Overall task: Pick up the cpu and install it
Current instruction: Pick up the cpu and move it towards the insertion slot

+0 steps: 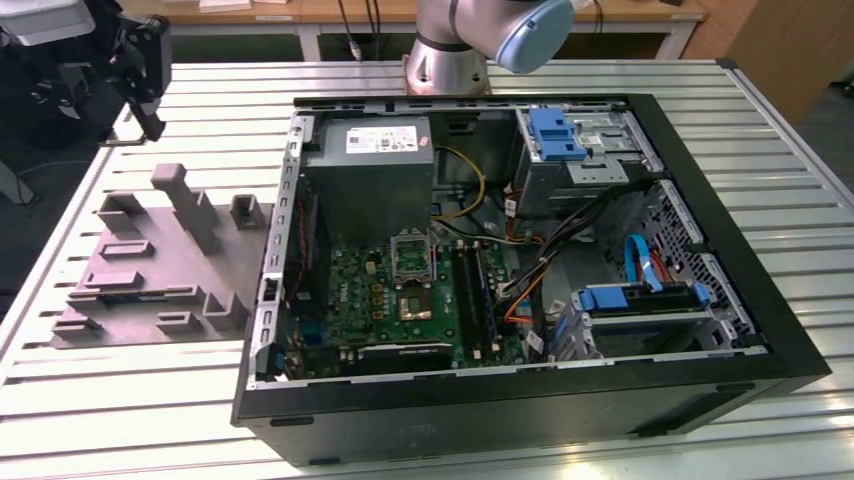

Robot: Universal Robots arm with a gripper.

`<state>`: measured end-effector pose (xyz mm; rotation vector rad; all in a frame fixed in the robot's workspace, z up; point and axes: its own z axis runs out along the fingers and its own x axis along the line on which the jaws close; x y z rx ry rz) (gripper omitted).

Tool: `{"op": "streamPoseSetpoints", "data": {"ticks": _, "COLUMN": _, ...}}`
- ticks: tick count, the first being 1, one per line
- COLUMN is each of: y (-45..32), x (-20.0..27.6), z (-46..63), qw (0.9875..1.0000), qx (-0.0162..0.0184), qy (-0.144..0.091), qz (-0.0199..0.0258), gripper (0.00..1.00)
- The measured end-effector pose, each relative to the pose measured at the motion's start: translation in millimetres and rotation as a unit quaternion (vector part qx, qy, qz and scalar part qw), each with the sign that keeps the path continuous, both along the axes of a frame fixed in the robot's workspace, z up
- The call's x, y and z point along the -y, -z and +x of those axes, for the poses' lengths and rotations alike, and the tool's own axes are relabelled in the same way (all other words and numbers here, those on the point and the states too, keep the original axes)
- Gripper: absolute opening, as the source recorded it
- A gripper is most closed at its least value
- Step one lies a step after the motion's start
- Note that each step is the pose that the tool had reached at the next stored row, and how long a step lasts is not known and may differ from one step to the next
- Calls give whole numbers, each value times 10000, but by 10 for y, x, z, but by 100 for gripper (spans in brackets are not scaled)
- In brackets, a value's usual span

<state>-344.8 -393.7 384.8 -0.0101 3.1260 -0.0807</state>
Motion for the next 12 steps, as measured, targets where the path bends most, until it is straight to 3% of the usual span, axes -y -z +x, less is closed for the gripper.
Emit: {"op": "streamPoseSetpoints", "data": {"ticks": 12, "y": 0, "x": 0, "z": 43, "qw": 10000, "qx": 0, "qy": 0, "qz": 0, "gripper": 47}}
